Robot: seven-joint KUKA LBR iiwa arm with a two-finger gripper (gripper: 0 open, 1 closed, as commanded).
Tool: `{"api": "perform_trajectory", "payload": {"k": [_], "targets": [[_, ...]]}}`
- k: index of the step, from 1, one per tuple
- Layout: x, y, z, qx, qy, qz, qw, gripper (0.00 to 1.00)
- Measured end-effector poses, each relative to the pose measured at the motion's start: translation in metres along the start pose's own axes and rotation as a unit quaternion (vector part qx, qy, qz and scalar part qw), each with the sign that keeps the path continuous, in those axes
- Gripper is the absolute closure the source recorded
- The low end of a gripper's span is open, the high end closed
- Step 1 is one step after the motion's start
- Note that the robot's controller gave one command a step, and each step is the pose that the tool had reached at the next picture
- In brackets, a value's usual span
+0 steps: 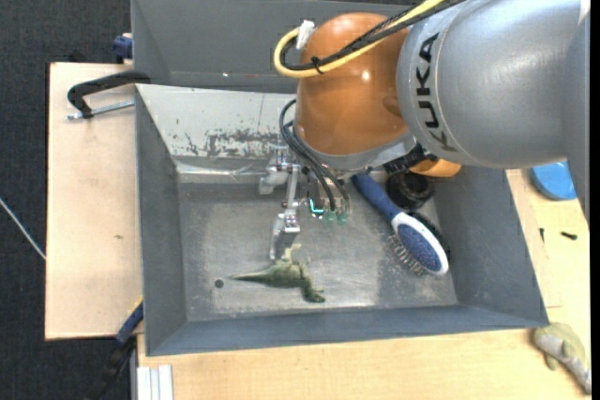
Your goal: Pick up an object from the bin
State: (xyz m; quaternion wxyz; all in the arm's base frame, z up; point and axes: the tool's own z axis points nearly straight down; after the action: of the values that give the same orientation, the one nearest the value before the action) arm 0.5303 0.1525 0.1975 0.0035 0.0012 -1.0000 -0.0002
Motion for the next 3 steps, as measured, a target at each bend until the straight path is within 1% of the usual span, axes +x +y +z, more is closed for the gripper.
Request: {"api": "perform_trajectory", "payload": {"k": [1, 2, 3], "targets": [[0.034, -0.037, 0.084, 0.001, -0.0010, -0.161, 0.9870, 0.00], [0.032, -0.036, 0.082, 0.000, -0.0042, -0.161, 0.9870, 1.00], [0.006, -0.099, -0.061, 0.002, -0.0105, -0.250, 0.9682, 1.00]]}}
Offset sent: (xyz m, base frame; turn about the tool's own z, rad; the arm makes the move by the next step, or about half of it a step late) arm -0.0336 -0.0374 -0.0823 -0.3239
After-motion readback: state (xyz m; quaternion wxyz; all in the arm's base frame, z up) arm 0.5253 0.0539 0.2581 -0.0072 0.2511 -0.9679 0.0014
